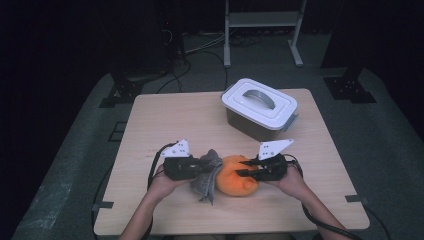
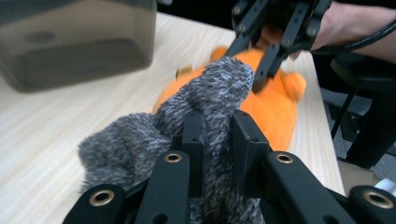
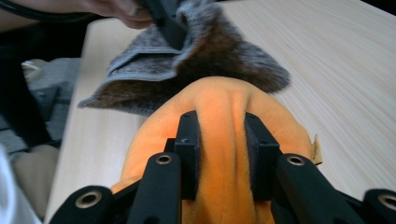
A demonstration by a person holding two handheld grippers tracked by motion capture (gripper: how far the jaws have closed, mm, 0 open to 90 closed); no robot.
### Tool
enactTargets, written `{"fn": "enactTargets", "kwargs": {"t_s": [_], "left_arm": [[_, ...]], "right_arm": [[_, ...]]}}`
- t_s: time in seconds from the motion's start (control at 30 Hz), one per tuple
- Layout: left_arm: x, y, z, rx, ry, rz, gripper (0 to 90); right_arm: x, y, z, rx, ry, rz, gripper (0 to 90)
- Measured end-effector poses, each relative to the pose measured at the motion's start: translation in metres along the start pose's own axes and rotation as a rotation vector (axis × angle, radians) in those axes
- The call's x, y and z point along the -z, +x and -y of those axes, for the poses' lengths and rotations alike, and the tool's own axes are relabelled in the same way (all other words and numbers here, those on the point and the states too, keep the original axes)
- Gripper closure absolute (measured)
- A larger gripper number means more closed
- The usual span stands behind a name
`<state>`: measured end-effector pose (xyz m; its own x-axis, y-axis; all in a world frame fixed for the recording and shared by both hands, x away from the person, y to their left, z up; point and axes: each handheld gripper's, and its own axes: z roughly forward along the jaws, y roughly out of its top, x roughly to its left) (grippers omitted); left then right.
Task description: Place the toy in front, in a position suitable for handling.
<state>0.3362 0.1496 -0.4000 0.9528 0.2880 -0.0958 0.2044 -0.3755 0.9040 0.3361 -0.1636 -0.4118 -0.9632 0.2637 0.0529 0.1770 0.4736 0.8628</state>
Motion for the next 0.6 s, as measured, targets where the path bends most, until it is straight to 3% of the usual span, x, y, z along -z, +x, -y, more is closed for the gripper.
{"fn": "enactTargets", "kwargs": {"t_s": [0.03, 0.07, 0.13, 0.2, 0.27, 0.33, 0.4, 0.5, 0.53, 0.6], "left_arm": [[0.003, 0.0, -0.001, -0.004, -0.006, 0.001, 77.3], [0.009, 0.0, -0.001, -0.003, -0.014, 0.012, 77.3], [0.01, -0.001, 0.002, -0.001, 0.0, 0.018, 77.3], [0.008, 0.0, 0.006, -0.001, 0.029, 0.032, 77.3], [0.005, 0.0, 0.008, 0.005, 0.042, 0.041, 77.3], [0.0, 0.002, 0.014, 0.002, 0.089, 0.028, 77.3], [-0.001, 0.009, 0.022, 0.038, 0.117, 0.011, 77.4], [0.001, 0.011, 0.025, 0.042, 0.137, -0.004, 77.4], [0.001, 0.013, 0.027, 0.054, 0.122, 0.011, 77.4], [-0.001, 0.011, 0.026, 0.052, 0.115, 0.019, 77.3]], "right_arm": [[-0.007, 0.003, -0.007, 0.01, -0.03, -0.081, 69.7], [-0.01, 0.004, -0.01, 0.015, -0.037, -0.118, 69.3], [-0.018, 0.005, -0.014, 0.037, -0.012, -0.126, 68.1], [-0.027, 0.004, -0.012, 0.059, 0.036, -0.094, 67.5], [-0.027, 0.0, -0.008, 0.03, 0.012, -0.096, 67.5], [-0.025, -0.002, -0.006, 0.029, 0.013, -0.082, 67.5], [-0.018, -0.004, 0.001, 0.019, 0.025, -0.06, 67.5], [-0.01, -0.006, 0.009, 0.003, 0.017, -0.048, 67.1], [-0.004, -0.009, 0.017, -0.03, 0.004, -0.037, 66.2], [-0.001, -0.008, 0.022, -0.046, -0.005, -0.024, 65.3]]}}
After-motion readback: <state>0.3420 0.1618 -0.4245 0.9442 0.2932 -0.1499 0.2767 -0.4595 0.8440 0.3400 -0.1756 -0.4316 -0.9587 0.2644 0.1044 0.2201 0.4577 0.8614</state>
